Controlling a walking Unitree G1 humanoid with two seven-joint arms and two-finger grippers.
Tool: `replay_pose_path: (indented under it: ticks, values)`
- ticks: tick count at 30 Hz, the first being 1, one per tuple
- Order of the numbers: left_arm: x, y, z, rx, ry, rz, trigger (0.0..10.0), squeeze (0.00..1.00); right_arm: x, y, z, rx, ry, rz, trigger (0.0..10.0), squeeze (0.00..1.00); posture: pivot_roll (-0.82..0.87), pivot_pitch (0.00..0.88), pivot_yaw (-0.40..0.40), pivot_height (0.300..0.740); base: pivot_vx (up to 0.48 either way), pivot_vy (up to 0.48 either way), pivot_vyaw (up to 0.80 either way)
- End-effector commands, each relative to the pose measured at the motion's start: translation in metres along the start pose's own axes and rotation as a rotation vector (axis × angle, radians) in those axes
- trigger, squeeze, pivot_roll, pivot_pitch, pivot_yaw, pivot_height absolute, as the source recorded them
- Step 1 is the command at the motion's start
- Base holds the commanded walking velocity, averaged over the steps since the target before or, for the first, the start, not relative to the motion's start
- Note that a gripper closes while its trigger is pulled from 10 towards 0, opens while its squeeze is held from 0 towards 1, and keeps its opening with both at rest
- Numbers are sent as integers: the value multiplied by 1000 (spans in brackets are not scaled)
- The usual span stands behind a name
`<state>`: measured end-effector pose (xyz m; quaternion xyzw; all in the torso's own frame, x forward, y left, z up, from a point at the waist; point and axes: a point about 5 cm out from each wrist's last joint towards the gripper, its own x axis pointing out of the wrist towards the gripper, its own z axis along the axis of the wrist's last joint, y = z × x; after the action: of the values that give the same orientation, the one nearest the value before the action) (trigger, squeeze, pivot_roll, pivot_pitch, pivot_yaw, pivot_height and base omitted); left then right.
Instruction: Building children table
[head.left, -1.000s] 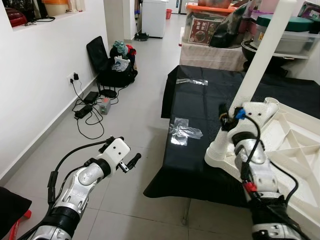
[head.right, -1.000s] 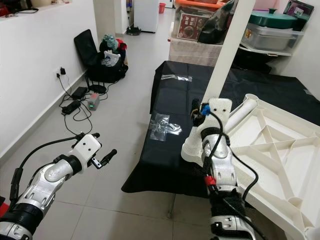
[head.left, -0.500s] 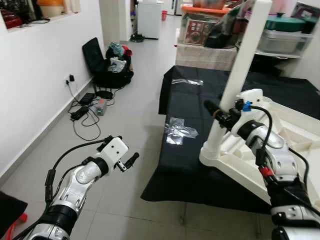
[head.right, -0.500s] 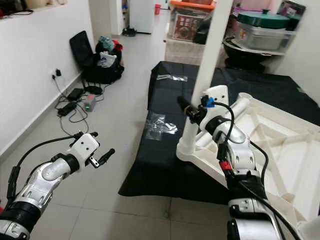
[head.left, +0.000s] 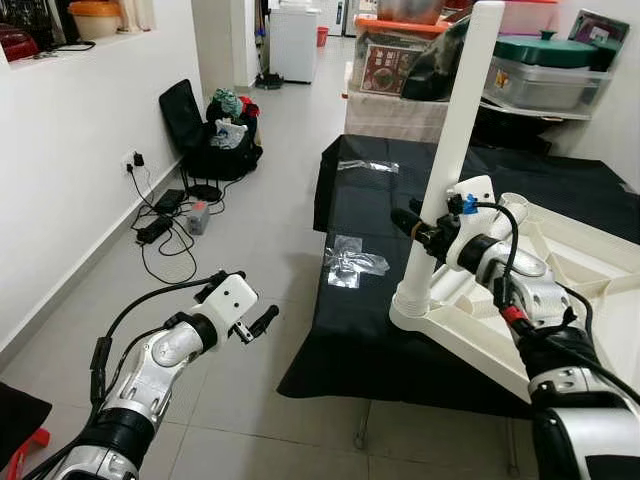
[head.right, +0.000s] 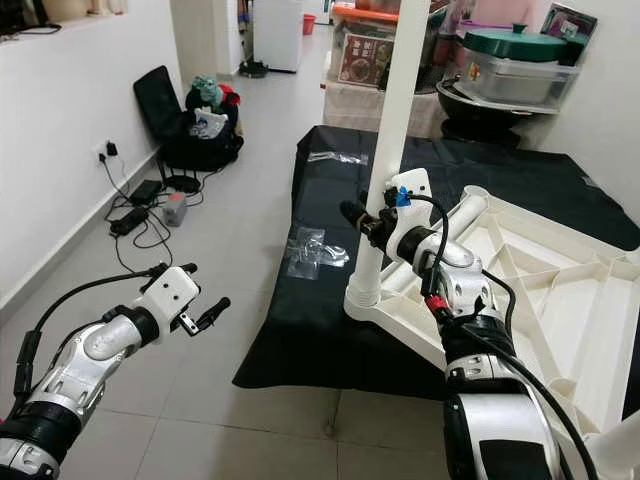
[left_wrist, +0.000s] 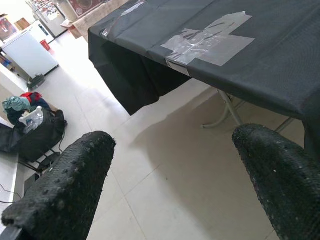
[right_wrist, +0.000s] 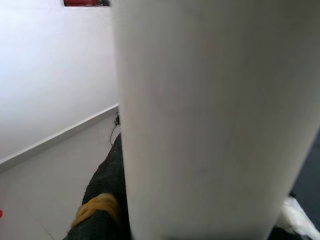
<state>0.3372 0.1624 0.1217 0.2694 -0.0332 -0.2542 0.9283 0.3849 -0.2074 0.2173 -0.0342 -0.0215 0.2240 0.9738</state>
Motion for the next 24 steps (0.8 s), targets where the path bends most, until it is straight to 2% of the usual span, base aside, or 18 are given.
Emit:
replay_pose_path:
  ticks: [1,2,3,4,5,6,7,8,10,12,14,15,18,19,21,22,23,24]
  values:
    - [-3,-1,-4,11,14,-15,10000,0,-2,-7,0,-2,-16,-93,0,0,108,0,-95,740,0,0,0]
    - [-3,-1,-4,11,14,-14,10000,0,-3,-11,3,9,-35,-165,0,0,108,0,-95,740,0,0,0]
    - [-3,-2,-4,8,13,-11,10000,0,-8,-20,4,15,-59,-328,0,0,98,0,-93,740,0,0,0]
    - [-3,-2,-4,8,13,-11,10000,0,-8,-20,4,15,-59,-328,0,0,98,0,-93,740,0,0,0]
    - [-2,-3,-5,1,13,-5,10000,0,-20,-29,-1,19,-72,-559,0,0,93,0,-88,740,0,0,0]
    - [-1,-7,-4,-11,11,1,10000,0,-41,-32,-17,34,-76,-831,0,0,93,0,-86,740,0,0,0]
    - [-1,-7,-4,-11,11,1,10000,0,-41,-32,-17,34,-76,-831,0,0,93,0,-86,740,0,0,0]
    - [0,-8,-4,-15,9,1,10000,0,-46,-29,-23,46,-72,-885,0,0,93,0,-86,740,0,0,0]
    - [1,-10,-3,-17,7,0,10000,0,-50,-8,-42,96,-37,-906,0,0,89,0,-83,740,0,0,0]
    - [1,-8,-3,-12,10,6,10000,0,-51,9,-50,93,-20,-895,0,0,88,0,-82,740,0,0,0]
    - [1,-7,-3,-11,11,8,10000,0,-50,13,-51,87,-19,-890,0,0,88,0,-82,740,0,0,0]
    - [2,-6,-3,-10,13,14,10000,0,-47,22,-53,94,-13,-858,0,0,84,0,-80,740,0,0,0]
    - [3,-5,-3,-15,17,17,10000,0,-43,27,-53,105,-3,-823,0,0,84,0,-82,740,0,0,0]
    - [3,-5,-4,-18,20,19,10000,0,-39,31,-53,114,5,-800,2980,0,84,0,-82,740,0,0,0]
    - [3,-5,-4,-19,22,20,10000,0,-36,29,-49,120,-5,-778,2980,0,81,0,-82,740,0,0,0]
    - [4,-5,-4,-19,24,21,10000,0,-30,23,-38,83,-23,-748,10000,0,82,0,-85,740,0,0,0]
    - [4,-5,-4,-19,24,21,10000,0,-30,23,-38,83,-23,-748,10000,0,82,0,-85,740,0,0,0]
    - [3,-6,-5,-18,27,23,10000,0,-23,11,-14,16,-70,-676,10000,0,79,0,-86,740,0,0,0]
